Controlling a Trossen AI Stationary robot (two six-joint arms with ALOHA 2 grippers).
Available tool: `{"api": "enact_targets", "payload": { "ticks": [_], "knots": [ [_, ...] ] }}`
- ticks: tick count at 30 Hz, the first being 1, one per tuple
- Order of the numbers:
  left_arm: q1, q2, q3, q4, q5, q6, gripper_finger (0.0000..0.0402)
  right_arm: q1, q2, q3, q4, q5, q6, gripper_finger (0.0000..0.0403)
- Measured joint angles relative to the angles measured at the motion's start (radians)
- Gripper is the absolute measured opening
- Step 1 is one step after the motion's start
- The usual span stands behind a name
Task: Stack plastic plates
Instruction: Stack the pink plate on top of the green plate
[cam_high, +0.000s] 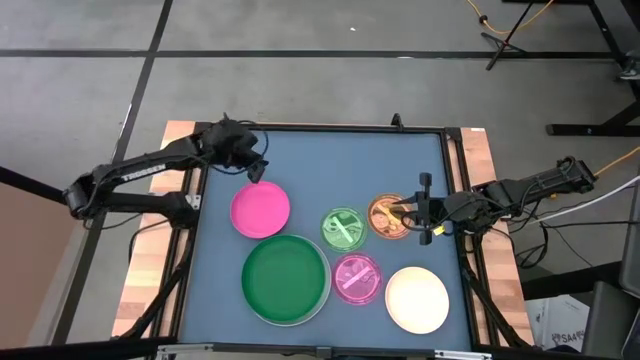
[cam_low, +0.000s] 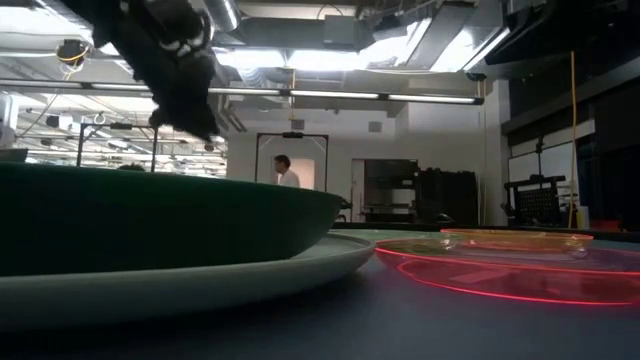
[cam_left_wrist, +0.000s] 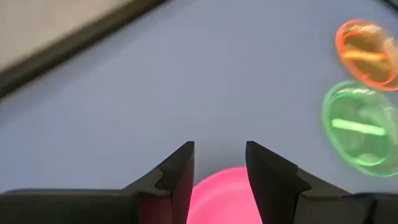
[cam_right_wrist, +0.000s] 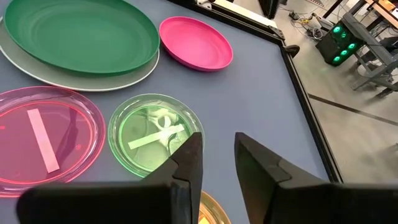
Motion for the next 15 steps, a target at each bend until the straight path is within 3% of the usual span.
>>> {"api": "enact_targets", "payload": {
  "ticks": [15],
  "knots": [
    [0.116,0.204,0.0,-0.172,0.011,0.008,0.0137,0.001,0.0,0.0,0.0,0.0,-0.002,0.0083]
  ]
}}
